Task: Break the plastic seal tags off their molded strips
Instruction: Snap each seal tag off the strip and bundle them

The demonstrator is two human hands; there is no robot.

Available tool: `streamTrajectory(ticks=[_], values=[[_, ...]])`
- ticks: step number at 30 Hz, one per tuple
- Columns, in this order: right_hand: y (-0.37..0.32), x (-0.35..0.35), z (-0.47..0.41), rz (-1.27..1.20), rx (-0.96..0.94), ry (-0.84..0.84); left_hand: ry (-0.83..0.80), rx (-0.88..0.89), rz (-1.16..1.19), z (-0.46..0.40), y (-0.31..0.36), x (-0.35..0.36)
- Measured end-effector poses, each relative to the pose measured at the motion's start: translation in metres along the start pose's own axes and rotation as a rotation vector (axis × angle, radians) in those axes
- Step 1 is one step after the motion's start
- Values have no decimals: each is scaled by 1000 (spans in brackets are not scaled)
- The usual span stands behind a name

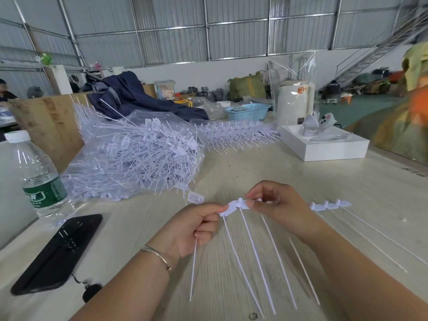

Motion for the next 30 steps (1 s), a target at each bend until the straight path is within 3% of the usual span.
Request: streamTrajectory(ticks=[4, 8, 13, 17, 23, 27, 30], values=[[4, 1, -1, 21, 65, -48, -42, 40, 90, 1, 4, 1], [3, 5, 2, -74, 114, -155, -189, 55, 133, 6, 5, 11], [5, 21, 7, -103, 131, -277, -304, 98, -136, 18, 1, 36], [5, 24, 7, -102, 130, -269, -223, 114, -172, 15, 0, 36], [-4, 17, 4, -294, 96, -143, -212, 120, 172, 10, 9, 24], [-3, 9, 2, -342, 107, -138, -82, 204, 116, 7, 13, 19], [-4, -2, -1, -349, 81, -89, 117, 409, -43, 11, 34, 3]])
Point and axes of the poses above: each hand's wrist, its own z-axis away from the middle knuckle, its own x-axis out of the palm, y = z × x, the point moved 5 cm from there along -z, towards the middle knuckle, and after that the axes turned 12 degrees about x, right-handed, at the moved point
